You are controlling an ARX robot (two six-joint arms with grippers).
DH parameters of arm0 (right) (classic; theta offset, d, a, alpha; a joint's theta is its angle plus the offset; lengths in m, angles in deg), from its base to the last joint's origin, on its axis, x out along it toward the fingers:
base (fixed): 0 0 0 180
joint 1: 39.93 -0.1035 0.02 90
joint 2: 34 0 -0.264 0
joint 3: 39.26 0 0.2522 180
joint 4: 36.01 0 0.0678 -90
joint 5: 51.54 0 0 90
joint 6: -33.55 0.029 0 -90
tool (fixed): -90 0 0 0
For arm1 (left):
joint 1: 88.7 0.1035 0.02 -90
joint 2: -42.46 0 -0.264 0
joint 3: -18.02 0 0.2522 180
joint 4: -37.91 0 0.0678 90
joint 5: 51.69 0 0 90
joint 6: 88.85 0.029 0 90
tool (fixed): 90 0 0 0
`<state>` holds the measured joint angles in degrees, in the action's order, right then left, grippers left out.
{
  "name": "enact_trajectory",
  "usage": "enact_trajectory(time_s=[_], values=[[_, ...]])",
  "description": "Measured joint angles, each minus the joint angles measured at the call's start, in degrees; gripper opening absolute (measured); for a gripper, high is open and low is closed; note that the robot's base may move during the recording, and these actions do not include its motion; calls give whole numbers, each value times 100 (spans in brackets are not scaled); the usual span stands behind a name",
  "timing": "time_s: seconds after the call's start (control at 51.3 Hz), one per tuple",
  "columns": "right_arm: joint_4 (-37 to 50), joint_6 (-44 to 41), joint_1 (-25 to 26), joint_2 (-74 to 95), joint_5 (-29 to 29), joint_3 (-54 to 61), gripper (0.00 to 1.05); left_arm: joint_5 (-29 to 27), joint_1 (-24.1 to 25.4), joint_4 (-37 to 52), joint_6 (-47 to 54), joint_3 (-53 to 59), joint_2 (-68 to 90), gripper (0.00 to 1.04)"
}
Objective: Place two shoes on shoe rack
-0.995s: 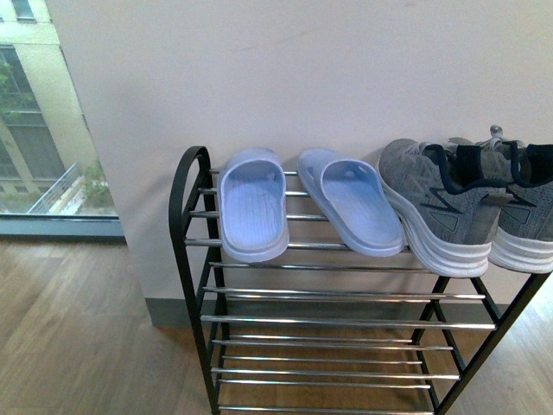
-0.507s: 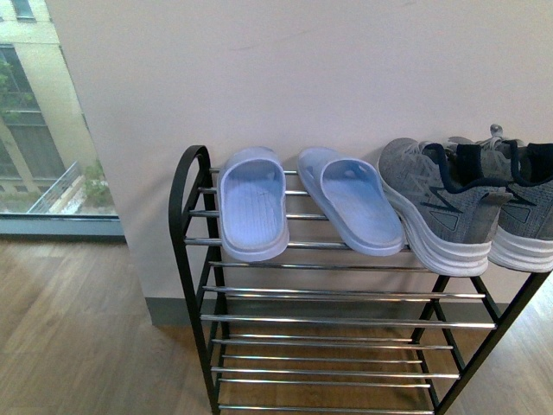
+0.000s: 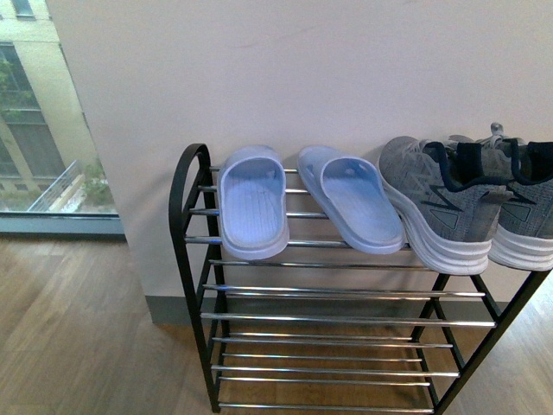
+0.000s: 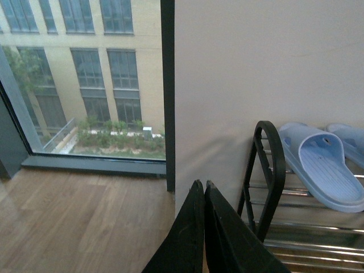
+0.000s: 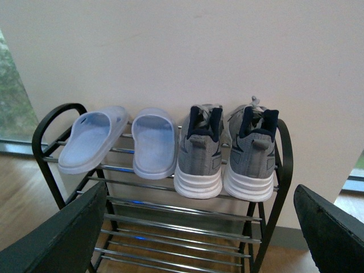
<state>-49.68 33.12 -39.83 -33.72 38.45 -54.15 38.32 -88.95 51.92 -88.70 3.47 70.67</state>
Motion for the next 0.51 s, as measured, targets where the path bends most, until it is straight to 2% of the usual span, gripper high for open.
enact_trajectory(time_s=[0.507], values=[[-2,0,0,0,-2,0,95,-2,0,-1220,0,0,-1268,1]])
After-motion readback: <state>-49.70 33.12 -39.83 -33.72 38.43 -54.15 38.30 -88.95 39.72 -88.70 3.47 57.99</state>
